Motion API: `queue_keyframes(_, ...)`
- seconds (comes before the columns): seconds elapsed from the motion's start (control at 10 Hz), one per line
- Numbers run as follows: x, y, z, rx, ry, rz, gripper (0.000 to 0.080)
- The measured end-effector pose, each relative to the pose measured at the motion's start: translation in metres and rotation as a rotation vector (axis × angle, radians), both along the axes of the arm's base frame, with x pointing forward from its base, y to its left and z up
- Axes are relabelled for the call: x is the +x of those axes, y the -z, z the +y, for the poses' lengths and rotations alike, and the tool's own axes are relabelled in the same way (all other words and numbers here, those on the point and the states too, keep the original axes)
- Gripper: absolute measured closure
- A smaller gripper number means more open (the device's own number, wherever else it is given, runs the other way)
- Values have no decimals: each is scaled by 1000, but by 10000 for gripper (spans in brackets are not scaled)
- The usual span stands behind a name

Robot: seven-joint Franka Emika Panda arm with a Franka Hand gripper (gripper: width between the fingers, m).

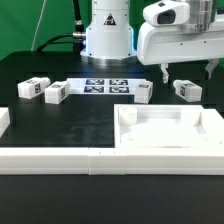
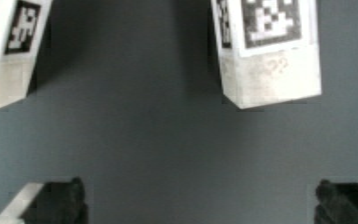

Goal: Assemble one leg

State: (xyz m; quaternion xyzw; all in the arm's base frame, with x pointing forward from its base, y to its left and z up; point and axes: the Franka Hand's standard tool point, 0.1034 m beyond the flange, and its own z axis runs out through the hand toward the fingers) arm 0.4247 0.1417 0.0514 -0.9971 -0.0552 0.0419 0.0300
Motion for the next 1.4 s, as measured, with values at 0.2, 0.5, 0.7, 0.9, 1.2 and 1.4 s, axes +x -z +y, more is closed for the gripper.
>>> queue_keyframes(0.2, -10, 0, -3, -32, -23, 151, 150)
queue_keyframes(0.5, -37, 6, 6, -81, -47, 366, 150)
queue_keyframes(0.7, -47, 9, 7, -107, -60, 508, 150)
queue_keyframes(0.9, -50, 18, 13, -129, -76, 674, 150)
queue_keyframes(1.2, -62, 27, 18, -166, -108, 911, 150)
queue_keyframes(1.4, -60, 31, 19, -160, -107, 897, 150)
